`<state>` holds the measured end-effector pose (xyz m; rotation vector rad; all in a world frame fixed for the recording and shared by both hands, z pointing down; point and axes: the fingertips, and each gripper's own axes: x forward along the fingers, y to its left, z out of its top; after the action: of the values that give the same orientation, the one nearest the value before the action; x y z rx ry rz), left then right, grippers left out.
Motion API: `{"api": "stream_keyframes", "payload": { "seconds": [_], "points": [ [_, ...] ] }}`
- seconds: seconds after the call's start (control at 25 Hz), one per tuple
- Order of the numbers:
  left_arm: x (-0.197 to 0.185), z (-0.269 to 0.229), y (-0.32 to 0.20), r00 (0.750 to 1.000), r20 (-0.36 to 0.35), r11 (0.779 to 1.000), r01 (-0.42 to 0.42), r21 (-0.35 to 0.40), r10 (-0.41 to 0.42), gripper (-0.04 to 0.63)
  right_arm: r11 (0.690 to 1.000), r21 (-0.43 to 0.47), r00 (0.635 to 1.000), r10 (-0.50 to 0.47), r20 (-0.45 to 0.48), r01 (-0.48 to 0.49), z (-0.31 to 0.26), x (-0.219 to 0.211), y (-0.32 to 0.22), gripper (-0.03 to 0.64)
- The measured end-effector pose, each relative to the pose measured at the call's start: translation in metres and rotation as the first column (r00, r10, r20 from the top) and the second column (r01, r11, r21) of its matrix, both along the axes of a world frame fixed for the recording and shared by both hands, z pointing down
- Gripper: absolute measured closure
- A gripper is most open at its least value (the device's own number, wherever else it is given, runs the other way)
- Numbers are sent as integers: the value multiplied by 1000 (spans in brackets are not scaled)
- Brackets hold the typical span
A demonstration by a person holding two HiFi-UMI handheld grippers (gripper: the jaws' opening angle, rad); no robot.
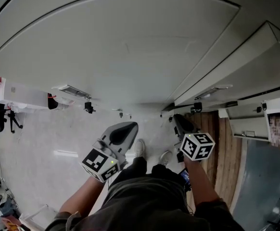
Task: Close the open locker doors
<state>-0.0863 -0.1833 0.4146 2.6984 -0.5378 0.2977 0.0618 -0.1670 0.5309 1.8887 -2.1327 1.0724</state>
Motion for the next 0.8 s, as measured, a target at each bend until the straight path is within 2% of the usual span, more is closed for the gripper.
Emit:
{"api": "stream_keyframes", "payload": {
  "seconds": [0.8],
  "points": [
    [-11,0,-12,996,7,996,89,-11,-89,594,999,0,999,-42,2,42,1,4,-28,581]
  ]
}}
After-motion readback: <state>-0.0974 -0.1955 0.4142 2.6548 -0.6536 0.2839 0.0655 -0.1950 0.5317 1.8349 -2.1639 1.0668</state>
